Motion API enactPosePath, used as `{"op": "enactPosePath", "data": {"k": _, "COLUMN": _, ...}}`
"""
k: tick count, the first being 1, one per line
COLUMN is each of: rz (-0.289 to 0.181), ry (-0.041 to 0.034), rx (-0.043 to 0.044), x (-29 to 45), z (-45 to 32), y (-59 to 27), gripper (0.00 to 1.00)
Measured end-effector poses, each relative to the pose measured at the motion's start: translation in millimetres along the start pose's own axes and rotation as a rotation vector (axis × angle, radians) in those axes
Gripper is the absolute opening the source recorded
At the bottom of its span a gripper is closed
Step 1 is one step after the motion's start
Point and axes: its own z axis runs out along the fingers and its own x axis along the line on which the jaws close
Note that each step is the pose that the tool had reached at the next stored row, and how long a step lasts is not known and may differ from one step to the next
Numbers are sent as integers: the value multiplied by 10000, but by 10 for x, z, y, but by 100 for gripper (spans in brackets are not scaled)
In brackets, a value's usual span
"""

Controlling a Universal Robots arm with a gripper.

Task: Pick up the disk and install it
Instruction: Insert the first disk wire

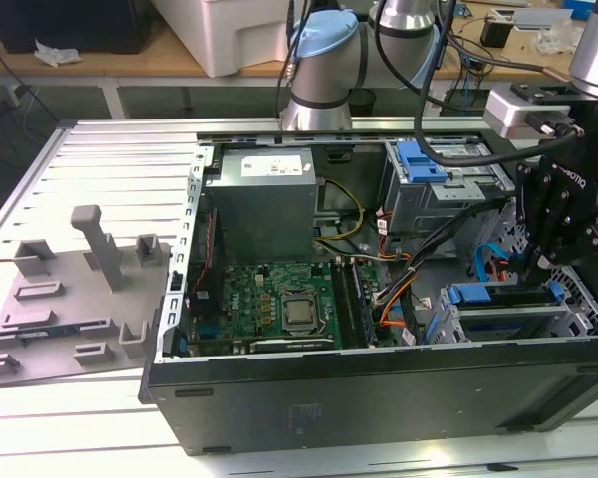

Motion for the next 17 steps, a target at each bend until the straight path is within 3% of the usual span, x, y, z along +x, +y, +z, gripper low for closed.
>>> {"op": "enactPosePath", "data": {"k": 17, "rz": -140, "ry": 19, "rx": 23, "x": -3, "z": 18, "y": 0, "gripper": 17}}
